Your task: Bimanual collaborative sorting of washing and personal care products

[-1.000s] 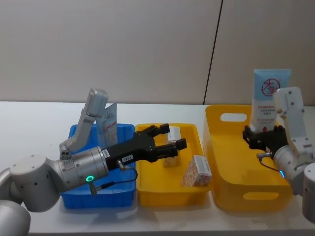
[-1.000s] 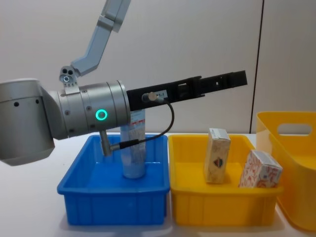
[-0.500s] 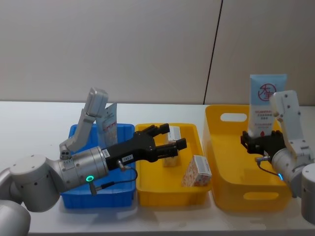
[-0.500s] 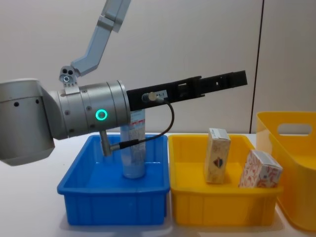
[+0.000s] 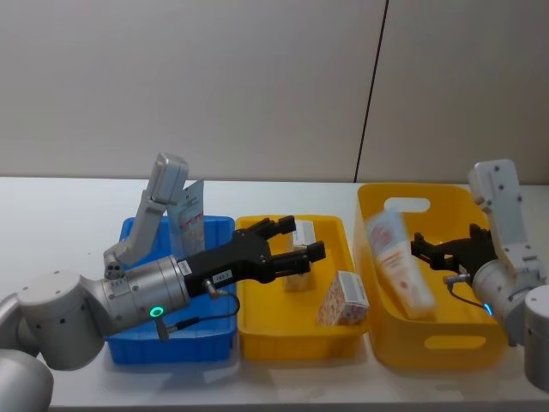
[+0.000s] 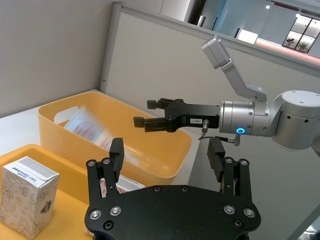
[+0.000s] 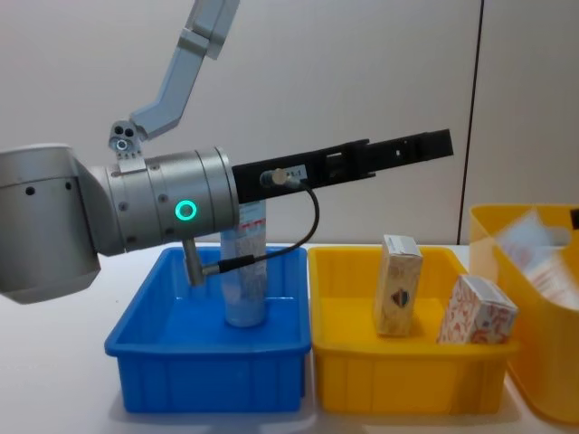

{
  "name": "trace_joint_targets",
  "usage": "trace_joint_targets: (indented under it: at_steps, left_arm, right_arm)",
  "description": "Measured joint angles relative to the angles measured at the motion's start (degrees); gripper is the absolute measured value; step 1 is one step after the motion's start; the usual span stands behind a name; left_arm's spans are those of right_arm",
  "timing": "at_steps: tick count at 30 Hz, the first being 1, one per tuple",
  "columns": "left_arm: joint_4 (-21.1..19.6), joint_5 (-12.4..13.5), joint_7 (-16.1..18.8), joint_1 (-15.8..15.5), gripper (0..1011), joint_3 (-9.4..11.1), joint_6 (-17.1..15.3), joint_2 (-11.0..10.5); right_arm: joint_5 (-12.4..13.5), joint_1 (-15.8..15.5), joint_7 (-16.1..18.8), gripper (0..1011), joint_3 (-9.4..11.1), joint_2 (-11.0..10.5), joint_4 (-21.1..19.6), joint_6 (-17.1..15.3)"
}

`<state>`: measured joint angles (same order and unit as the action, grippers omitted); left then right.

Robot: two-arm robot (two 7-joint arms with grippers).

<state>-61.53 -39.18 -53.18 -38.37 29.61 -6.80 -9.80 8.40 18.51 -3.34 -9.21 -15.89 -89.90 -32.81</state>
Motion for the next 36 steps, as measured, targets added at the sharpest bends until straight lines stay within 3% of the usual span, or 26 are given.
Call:
trace_joint_targets:
  at_steps: [3,19,31,36]
  left_arm:
    - [0.0,0.0,0.0,0.0,1001,0.0,0.0,0.0]
    - [0.0,0.0,0.0,0.0,1001,0.0,0.0,0.0]
    - [-0.16,0.07,0.26,0.16,1001,0.0,0.0,-0.06]
    - [-1.32,1.03,2.21,1.05,1001,-0.11,0.17,-0.44]
  right_arm:
    - [0.0,0.0,0.02,1003,-0.02,0.0,0.02,-0.05]
    - [0.46,-0.22,0.68,1003,0.48,0.16,-0.51,0.68]
    - [3.8,-1.4,3.76,1003,3.34,1.11,-3.73,6.14]
    - [5.79,-1.86,5.72,1003,4.91,1.85,-5.25,9.03]
